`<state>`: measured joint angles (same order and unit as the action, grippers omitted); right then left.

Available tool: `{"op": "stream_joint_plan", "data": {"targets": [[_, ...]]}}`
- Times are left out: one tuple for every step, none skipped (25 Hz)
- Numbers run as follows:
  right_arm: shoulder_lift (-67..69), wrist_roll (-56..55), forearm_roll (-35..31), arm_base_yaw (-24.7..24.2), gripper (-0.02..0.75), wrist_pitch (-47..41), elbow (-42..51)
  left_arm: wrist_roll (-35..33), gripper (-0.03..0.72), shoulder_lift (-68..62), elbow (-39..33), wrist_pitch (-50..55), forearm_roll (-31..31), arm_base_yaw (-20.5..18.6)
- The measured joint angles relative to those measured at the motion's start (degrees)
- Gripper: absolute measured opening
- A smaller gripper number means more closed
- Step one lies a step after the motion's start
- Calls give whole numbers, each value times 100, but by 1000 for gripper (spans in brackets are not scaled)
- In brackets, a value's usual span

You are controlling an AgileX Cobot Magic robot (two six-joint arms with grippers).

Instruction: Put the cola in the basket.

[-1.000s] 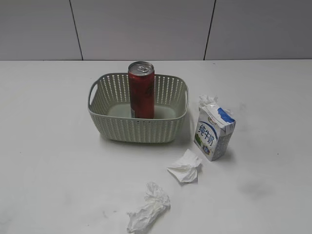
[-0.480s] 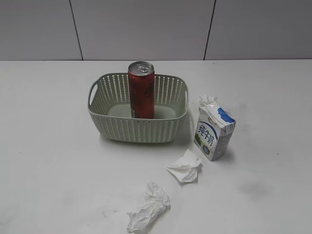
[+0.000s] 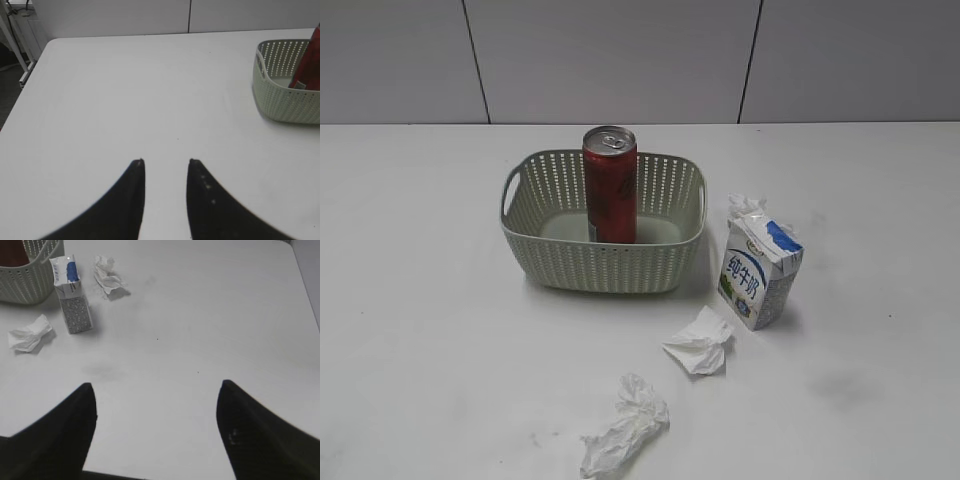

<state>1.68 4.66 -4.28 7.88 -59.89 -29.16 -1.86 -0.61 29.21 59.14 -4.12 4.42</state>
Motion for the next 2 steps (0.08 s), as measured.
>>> {"op": "stream_joint_plan", "data": {"targets": [[-93,0,0,0,565,0,0,0,230,0,0,0,0,0],[-151,0,0,0,565,0,0,0,230,0,0,0,0,0]]}}
